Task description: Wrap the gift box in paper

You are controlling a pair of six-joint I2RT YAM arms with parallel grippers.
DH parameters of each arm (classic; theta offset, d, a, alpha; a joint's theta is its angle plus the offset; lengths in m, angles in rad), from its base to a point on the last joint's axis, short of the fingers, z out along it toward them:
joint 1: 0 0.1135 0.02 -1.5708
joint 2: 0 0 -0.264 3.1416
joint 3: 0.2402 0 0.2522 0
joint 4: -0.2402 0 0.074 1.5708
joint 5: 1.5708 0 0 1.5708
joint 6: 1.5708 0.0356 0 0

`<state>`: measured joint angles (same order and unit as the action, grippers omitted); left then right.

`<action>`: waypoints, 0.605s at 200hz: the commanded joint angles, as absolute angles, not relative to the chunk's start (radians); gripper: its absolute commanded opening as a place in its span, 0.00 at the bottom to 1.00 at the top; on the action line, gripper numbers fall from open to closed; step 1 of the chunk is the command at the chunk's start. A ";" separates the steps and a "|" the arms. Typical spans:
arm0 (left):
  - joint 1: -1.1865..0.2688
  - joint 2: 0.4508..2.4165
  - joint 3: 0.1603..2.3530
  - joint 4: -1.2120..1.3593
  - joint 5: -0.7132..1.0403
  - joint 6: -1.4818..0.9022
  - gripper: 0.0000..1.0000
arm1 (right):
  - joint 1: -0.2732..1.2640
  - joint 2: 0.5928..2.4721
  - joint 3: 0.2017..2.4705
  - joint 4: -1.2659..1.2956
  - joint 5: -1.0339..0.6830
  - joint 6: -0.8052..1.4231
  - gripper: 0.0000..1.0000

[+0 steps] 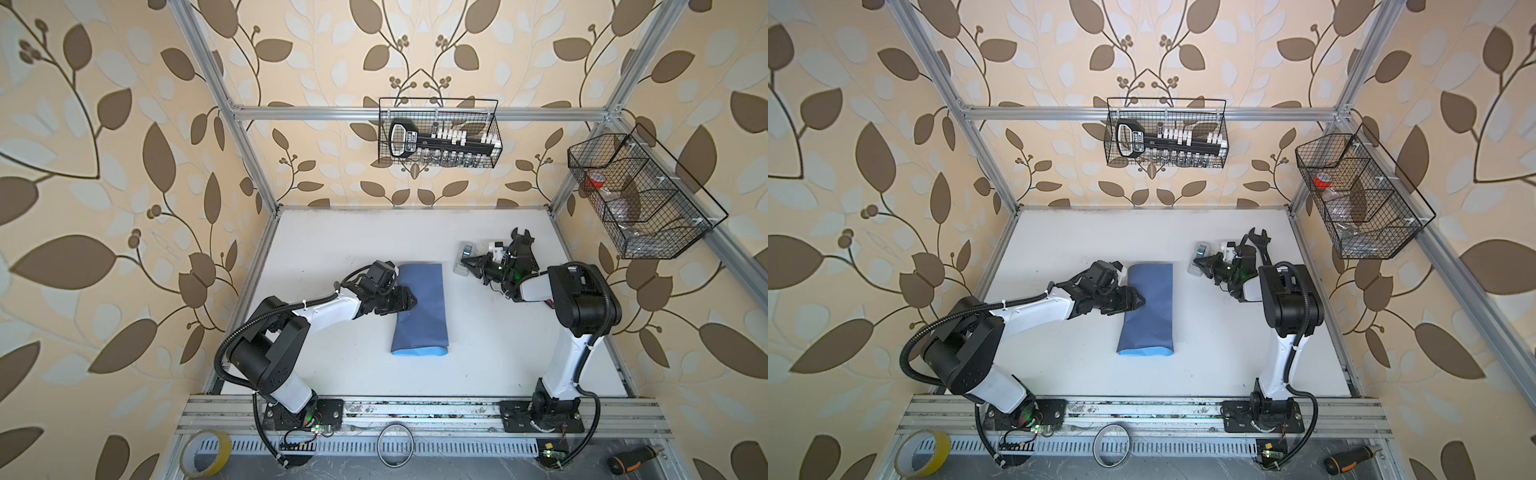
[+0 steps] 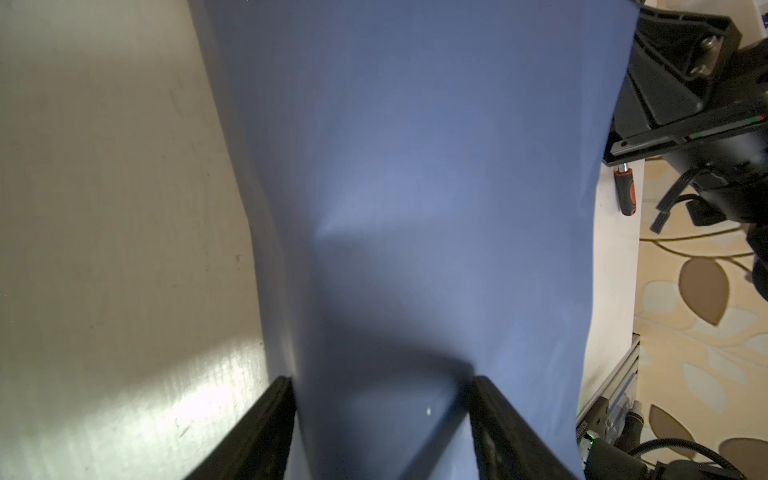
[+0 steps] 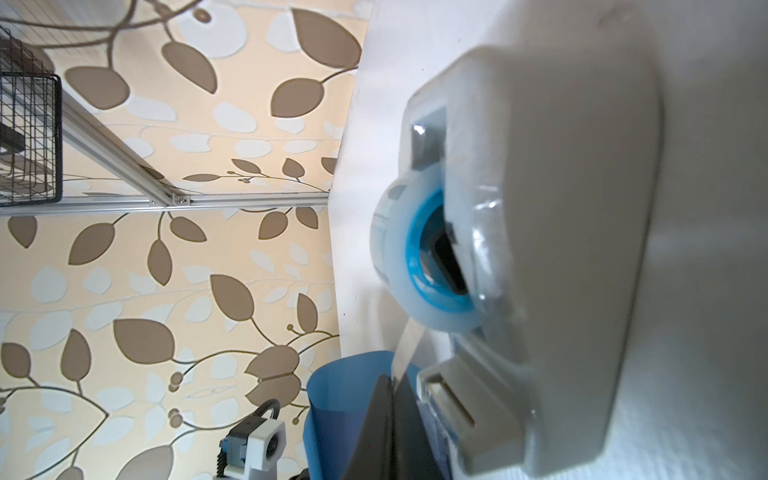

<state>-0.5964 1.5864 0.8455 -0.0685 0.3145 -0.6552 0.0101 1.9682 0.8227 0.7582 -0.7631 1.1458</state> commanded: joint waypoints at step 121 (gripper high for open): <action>-0.609 1.675 0.805 -0.183 0.233 -0.618 0.66 | 0.030 1.886 0.736 0.771 -0.798 1.118 0.00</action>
